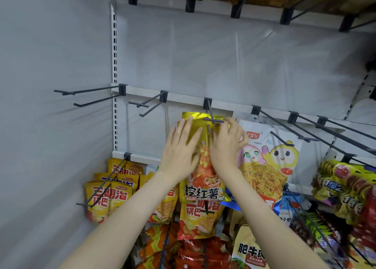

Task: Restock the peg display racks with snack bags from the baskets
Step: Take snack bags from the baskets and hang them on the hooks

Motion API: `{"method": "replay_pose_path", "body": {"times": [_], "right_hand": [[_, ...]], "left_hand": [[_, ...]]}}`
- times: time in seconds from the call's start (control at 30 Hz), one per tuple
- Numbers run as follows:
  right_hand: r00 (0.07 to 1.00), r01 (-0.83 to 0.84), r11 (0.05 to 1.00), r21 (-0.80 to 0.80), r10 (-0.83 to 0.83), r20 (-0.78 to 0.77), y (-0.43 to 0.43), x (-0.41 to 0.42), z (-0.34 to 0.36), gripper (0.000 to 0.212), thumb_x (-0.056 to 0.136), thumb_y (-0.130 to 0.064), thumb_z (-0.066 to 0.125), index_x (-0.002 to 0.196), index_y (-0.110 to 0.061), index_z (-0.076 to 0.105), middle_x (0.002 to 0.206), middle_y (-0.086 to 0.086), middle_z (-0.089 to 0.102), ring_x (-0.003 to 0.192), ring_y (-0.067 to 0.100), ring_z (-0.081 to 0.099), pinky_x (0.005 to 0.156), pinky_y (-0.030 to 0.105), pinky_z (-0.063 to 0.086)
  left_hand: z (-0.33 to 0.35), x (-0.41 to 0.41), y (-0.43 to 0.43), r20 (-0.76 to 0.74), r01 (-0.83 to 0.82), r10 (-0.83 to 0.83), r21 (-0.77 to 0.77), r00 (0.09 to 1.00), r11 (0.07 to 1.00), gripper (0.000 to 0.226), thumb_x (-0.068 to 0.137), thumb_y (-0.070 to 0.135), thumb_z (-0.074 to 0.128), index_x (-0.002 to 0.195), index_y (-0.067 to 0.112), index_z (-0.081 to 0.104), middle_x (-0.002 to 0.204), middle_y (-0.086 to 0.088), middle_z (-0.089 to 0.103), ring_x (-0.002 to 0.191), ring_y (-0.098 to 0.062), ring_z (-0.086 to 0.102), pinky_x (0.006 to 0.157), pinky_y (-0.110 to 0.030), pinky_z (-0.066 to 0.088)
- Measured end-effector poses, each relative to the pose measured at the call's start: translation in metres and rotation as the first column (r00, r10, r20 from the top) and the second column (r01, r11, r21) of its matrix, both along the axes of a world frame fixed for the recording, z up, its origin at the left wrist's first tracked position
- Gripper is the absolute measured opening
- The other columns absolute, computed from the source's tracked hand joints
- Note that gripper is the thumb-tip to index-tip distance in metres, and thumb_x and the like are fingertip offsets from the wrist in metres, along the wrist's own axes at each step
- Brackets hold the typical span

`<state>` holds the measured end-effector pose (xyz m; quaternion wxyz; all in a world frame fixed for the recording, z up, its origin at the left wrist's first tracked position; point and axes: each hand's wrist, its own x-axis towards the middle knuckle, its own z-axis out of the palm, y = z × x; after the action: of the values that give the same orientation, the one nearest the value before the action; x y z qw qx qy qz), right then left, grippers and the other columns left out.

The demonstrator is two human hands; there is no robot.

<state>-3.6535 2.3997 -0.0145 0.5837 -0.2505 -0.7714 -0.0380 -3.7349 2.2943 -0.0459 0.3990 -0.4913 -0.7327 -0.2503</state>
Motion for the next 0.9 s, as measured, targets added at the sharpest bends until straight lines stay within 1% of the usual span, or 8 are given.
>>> {"method": "replay_pose_path", "body": {"times": [0.1,0.17,0.23,0.33,0.43,0.57,0.73,0.9], "right_hand": [[0.972,0.012,1.0,0.015,-0.015,0.235,0.005,-0.001,-0.034,0.054,0.087,-0.037,0.042,0.136,-0.015,0.041,0.141,0.009,0.049,0.131,0.022,0.037,0.104,0.045,0.019],[0.923,0.043,0.999,-0.008,-0.037,0.382,0.012,-0.004,-0.046,0.066,0.089,-0.046,0.037,0.146,-0.016,0.027,0.152,0.011,0.034,0.14,0.026,0.029,0.109,0.05,0.023],[0.893,0.046,0.998,-0.042,-0.023,0.449,0.019,-0.011,-0.047,0.068,0.089,-0.05,0.035,0.146,-0.015,0.028,0.152,0.014,0.033,0.14,0.032,0.031,0.104,0.053,0.035],[0.853,0.049,0.995,-0.082,0.001,0.523,0.026,-0.021,-0.046,0.072,0.086,-0.046,0.05,0.147,-0.013,0.031,0.151,0.018,0.033,0.137,0.036,0.036,0.096,0.053,0.047],[0.842,0.056,0.994,-0.095,0.004,0.539,0.022,-0.02,-0.054,0.086,0.075,-0.034,0.071,0.149,-0.013,0.031,0.152,0.018,0.032,0.139,0.035,0.034,0.1,0.053,0.043],[0.867,-0.107,0.97,-0.218,0.198,0.458,-0.01,-0.001,-0.07,0.07,0.08,-0.019,0.049,0.148,-0.011,0.033,0.153,0.016,0.03,0.142,0.031,0.029,0.109,0.053,0.033],[0.872,-0.239,0.914,-0.328,0.35,0.341,-0.057,0.05,-0.115,0.049,0.084,-0.013,0.047,0.133,-0.003,0.051,0.134,0.014,0.053,0.126,0.029,0.047,0.103,0.044,0.039],[0.781,-0.316,0.839,-0.443,0.495,0.38,-0.11,0.127,-0.192,0.032,0.087,-0.002,0.052,0.118,0.002,0.058,0.112,0.017,0.062,0.107,0.024,0.049,0.095,0.026,0.035]], "left_hand": [[-0.017,-0.009,0.004,-0.01,-0.081,0.081,-0.141,0.997,0.987,0.067,0.088,0.043,0.046,0.149,0.019,0.032,0.16,-0.015,0.007,0.147,-0.031,-0.004,0.117,-0.052,0.003],[-0.019,-0.016,0.009,0.021,-0.125,0.132,-0.204,0.991,0.971,0.069,0.087,0.047,0.042,0.149,0.019,0.03,0.159,-0.015,0.011,0.147,-0.031,-0.001,0.115,-0.053,0.002],[-0.018,-0.024,0.016,0.056,-0.13,0.149,-0.252,0.987,0.959,0.072,0.089,0.046,0.048,0.151,0.017,0.027,0.159,-0.015,0.014,0.147,-0.031,0.005,0.118,-0.051,0.001],[-0.018,-0.032,0.026,0.134,-0.086,0.137,-0.331,0.981,0.94,0.075,0.097,0.039,0.045,0.154,0.019,0.001,0.161,-0.01,-0.004,0.148,-0.026,-0.008,0.115,-0.041,-0.011],[-0.022,-0.023,0.023,0.28,0.013,0.076,-0.305,0.957,0.952,0.081,0.095,0.027,0.05,0.153,0.021,-0.006,0.161,-0.008,-0.01,0.148,-0.025,-0.009,0.117,-0.039,-0.006],[-0.042,0.009,0.005,0.438,0.136,-0.046,-0.175,0.898,0.975,0.068,0.097,0.018,0.045,0.154,0.019,0.008,0.161,-0.01,0.004,0.149,-0.024,0.003,0.119,-0.038,0.004],[-0.081,0.048,-0.039,0.534,0.219,-0.146,-0.075,0.833,0.973,0.054,0.096,0.013,0.046,0.148,0.01,0.031,0.155,-0.012,0.028,0.143,-0.026,0.025,0.118,-0.037,0.023],[-0.16,0.127,-0.099,0.724,0.319,-0.25,0.044,0.643,0.947,0.038,0.096,0.008,0.046,0.134,0.005,0.048,0.134,-0.011,0.052,0.125,-0.022,0.046,0.102,-0.014,0.025]]}}
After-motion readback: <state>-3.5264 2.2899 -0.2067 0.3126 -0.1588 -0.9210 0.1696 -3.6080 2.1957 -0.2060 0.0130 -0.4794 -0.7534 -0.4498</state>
